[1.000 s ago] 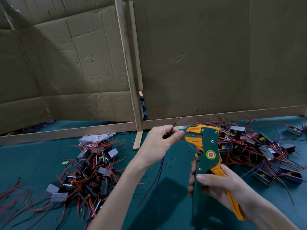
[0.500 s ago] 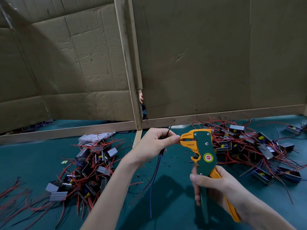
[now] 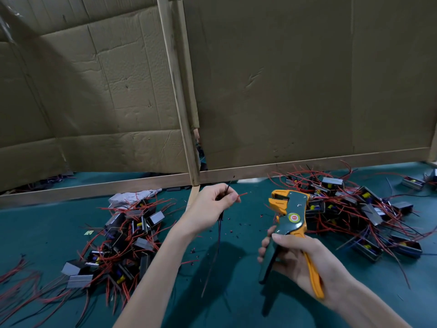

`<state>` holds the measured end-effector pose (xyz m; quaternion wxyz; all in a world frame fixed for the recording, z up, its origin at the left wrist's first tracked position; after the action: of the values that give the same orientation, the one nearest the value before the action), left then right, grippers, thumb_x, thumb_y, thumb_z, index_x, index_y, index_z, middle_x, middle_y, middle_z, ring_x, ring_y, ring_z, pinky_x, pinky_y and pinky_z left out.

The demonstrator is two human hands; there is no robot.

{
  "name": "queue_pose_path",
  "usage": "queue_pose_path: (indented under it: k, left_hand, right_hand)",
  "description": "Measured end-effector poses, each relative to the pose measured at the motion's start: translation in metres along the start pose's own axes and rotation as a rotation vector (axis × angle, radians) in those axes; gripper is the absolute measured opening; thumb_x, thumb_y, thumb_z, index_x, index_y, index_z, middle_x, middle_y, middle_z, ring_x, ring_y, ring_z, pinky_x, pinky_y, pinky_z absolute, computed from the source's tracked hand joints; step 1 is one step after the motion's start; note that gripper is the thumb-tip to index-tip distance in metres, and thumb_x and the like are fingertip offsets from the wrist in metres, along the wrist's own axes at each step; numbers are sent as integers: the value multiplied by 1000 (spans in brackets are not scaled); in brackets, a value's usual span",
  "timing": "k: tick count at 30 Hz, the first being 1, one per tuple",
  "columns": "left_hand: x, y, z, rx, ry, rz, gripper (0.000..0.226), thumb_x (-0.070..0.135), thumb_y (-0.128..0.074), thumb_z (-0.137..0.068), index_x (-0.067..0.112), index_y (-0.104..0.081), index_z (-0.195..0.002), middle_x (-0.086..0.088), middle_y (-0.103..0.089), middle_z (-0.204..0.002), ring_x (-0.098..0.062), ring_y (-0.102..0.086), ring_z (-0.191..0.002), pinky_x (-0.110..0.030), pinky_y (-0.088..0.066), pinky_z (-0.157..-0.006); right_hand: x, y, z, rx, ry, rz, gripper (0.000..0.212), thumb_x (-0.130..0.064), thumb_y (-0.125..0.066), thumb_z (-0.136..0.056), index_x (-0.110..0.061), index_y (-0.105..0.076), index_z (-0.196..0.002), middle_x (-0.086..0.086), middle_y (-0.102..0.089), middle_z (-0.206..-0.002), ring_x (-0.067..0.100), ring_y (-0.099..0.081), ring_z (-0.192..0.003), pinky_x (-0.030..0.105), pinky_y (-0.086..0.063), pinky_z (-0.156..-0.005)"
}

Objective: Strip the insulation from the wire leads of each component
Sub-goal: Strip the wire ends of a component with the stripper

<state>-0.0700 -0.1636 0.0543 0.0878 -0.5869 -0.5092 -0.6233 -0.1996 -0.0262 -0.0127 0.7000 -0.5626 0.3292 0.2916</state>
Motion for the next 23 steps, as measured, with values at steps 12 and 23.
queue_pose_path:
  k: [12,23]
  left_hand:
    - [97,-59,-67,434,-165,305,14,20,-61,-92,16,-73,-85,-1,-67,-86,8,-53,-60,-12,-41,-62]
    - [70,-76,-51,6,33,-196,61,27,-58,-92,10,-32,-144,-14,-40,-145,-28,-42,-132,-36,-34,-109]
  right_hand:
    - [1,17,-9,155,-168,-63,24,0,-60,-65,5,-60,-88,23,-65,-76,33,-66,-63,44,-56,-64]
    - [2,24,-14,128,-211,-50,25,0,-59,-64,3,-58,-90,22,-64,-74,33,-66,-61,42,-59,-59]
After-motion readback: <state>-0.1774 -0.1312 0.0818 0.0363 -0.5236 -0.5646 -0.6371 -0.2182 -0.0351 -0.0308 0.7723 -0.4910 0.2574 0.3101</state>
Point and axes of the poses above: each hand's wrist, its own z-axis away from the middle knuckle, its own y-axis out of the back of the hand, x = y × z, the point moved 3 cm from there along -z, towards the middle knuckle
